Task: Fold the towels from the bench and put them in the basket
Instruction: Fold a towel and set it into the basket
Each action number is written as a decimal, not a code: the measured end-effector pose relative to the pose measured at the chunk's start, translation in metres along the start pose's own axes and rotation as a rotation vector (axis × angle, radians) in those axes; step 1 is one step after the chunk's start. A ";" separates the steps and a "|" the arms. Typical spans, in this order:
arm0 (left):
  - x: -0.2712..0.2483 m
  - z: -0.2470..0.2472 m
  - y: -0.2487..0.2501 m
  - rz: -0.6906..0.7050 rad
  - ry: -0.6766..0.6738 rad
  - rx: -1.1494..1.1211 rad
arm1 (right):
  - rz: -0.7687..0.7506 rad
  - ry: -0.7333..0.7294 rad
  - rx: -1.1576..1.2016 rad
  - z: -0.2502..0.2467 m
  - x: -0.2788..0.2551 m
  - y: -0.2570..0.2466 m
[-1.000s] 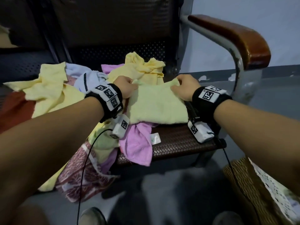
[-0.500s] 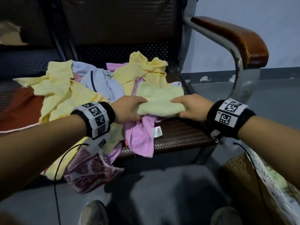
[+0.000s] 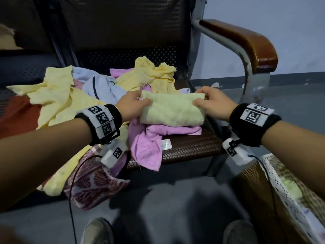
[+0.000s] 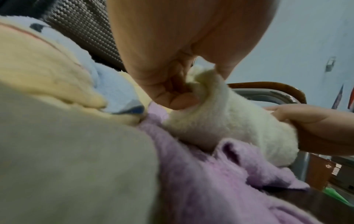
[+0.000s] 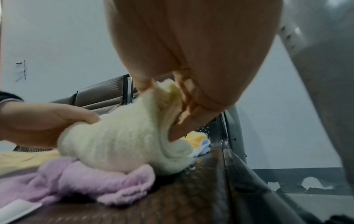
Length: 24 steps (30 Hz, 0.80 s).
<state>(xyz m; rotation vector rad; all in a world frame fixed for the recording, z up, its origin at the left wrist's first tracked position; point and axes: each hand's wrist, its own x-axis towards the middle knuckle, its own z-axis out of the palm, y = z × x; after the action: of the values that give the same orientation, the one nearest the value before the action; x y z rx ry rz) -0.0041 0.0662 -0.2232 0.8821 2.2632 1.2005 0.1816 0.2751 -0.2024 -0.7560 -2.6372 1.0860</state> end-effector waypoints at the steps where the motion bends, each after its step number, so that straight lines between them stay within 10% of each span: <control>1: 0.005 0.002 -0.002 -0.022 0.047 0.088 | 0.009 0.028 -0.051 0.005 0.003 0.002; 7: 0.007 0.002 0.002 0.217 0.093 0.347 | -0.356 -0.060 -0.556 0.024 0.002 -0.006; 11: -0.001 0.011 0.002 0.266 -0.209 0.586 | -0.273 -0.228 -0.636 0.037 0.003 -0.002; 16: 0.008 0.016 0.007 0.255 -0.149 0.785 | -0.215 -0.209 -0.615 0.032 0.012 -0.008; 24: 0.004 0.012 0.074 0.478 0.059 0.349 | -0.201 -0.100 -0.524 0.015 -0.002 -0.029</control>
<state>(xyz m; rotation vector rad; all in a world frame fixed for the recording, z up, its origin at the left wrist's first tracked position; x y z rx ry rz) 0.0248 0.1073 -0.1675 1.6103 2.4301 1.0308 0.1673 0.2474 -0.1923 -0.5070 -3.0392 0.3882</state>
